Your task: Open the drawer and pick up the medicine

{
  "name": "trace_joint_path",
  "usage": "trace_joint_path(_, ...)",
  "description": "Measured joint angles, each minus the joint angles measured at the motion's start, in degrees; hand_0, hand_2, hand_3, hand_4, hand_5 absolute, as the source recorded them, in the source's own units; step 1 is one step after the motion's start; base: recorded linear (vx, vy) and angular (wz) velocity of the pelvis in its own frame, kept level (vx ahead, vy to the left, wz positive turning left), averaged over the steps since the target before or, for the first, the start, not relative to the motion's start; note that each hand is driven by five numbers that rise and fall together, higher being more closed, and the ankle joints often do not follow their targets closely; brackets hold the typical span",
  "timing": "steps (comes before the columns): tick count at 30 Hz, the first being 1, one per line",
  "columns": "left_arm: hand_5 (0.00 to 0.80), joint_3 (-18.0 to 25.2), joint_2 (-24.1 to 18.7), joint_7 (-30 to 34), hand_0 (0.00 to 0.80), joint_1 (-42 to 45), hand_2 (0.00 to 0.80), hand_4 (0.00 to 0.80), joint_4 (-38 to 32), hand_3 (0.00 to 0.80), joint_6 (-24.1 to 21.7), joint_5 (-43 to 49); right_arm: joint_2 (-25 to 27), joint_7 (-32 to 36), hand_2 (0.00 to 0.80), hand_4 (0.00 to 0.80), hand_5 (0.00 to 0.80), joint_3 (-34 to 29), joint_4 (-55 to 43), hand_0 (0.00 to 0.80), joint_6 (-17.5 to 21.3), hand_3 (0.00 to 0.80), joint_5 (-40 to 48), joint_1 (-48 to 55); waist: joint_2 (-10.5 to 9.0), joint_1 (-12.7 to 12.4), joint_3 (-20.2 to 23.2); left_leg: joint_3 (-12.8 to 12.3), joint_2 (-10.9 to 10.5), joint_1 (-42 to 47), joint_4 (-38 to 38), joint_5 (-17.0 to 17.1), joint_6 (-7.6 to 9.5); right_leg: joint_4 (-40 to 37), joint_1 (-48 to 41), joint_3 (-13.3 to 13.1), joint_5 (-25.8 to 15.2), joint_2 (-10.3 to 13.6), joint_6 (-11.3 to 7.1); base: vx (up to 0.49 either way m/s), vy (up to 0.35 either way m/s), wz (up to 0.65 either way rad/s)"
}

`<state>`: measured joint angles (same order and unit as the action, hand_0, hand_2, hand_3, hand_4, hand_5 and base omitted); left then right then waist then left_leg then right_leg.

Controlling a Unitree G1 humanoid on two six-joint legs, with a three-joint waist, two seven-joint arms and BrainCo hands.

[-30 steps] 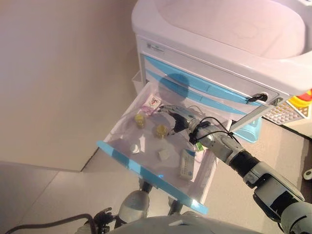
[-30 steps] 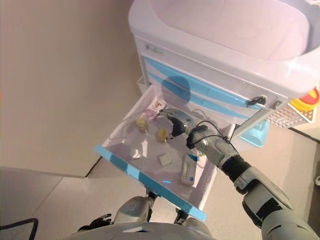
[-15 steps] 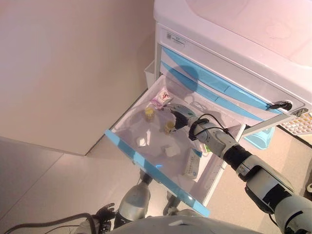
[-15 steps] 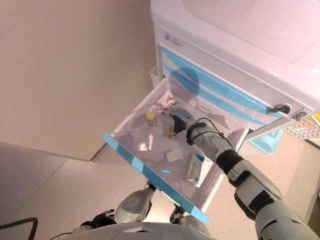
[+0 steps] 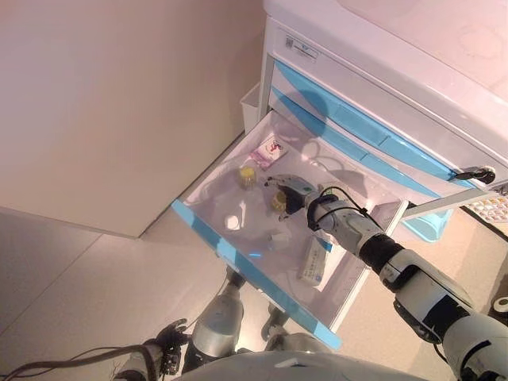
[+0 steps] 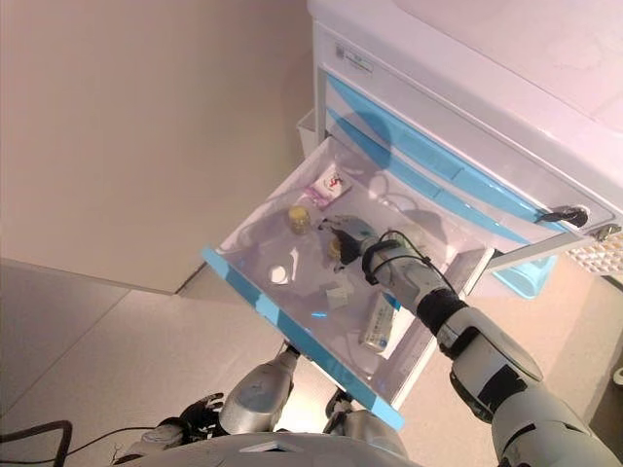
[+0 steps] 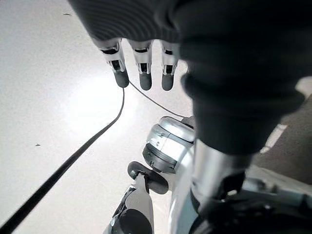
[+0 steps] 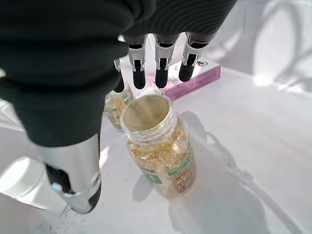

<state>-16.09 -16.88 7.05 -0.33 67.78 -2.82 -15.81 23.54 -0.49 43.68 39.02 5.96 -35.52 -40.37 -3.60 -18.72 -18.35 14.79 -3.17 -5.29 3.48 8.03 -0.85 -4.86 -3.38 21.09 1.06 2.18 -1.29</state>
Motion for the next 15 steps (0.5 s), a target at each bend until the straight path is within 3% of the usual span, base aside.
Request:
trace_joint_path(8, 0.0, -0.39, -0.12, 0.05, 0.0, -0.24, 0.0, 0.0, 0.0, 0.0, 0.02, -0.04, -0.05, 0.32, 0.0, 0.0, 0.0, 0.02, 3.54, 0.0, -0.03, 0.0, -0.99, -0.36, 0.01, -0.07, -0.01, 0.01, 0.0, -0.24, 0.0, 0.05, 0.05, -0.04, 0.19, 0.06, 0.0, -0.02, 0.0, 0.0, 0.0, 0.0)
trace_joint_path(15, 0.0, -0.51, -0.1, 0.07, 0.0, -0.3, 0.0, 0.0, -0.07, 0.0, -0.09, -0.15, -0.02, -2.92, 0.0, 0.0, 0.0, 0.08, 5.27, 0.0, -1.17, 0.0, -6.87, -1.56, 0.23, -0.11, -0.27, -0.03, 0.01, -1.29, -0.01, 0.21, 0.06, 0.0, 1.26, 0.03, 0.0, -0.01, 0.0, -0.004, 0.0, 0.0)
